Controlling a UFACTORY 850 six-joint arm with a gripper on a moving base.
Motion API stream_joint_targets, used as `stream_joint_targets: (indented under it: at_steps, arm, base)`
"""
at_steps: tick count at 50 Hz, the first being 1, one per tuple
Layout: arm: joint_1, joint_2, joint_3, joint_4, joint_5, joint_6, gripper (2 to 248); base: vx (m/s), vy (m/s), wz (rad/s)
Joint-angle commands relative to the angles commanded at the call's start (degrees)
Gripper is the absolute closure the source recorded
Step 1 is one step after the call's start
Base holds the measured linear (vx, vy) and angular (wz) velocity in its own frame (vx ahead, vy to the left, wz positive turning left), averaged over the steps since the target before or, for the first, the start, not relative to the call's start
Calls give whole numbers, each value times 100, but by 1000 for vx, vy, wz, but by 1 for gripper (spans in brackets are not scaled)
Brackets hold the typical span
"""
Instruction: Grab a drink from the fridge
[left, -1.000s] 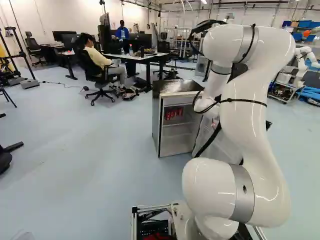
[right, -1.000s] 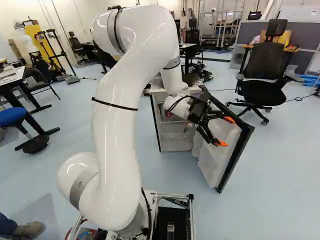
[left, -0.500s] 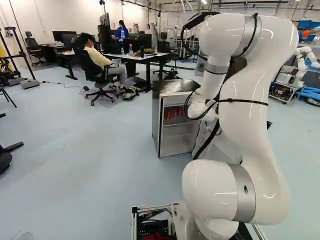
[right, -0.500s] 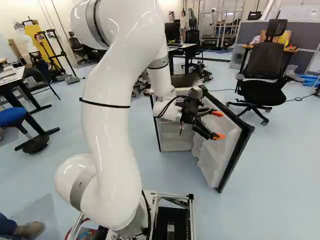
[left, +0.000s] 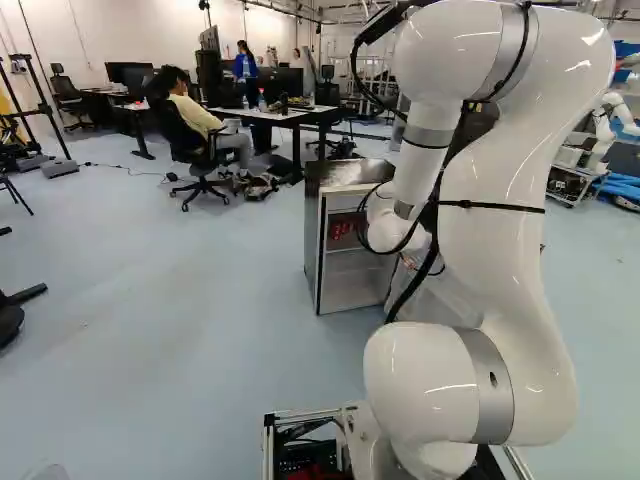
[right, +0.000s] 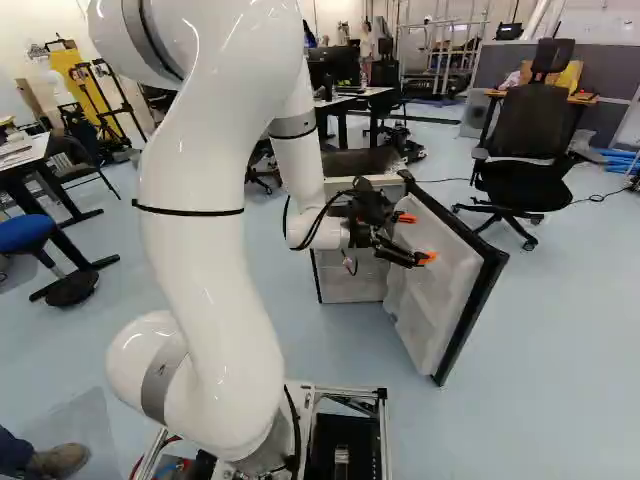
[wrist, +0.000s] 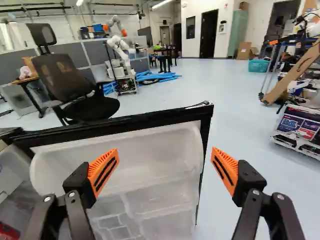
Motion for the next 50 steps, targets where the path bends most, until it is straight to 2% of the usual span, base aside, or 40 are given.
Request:
stream_joint_targets:
  at_steps: [12,50]
  arm:
    - [73,165,249,-729,0,0,3]
    - [68,161,243,-3016,-99,0,3]
  base:
    - [0,0,0]
    - [0,0,0]
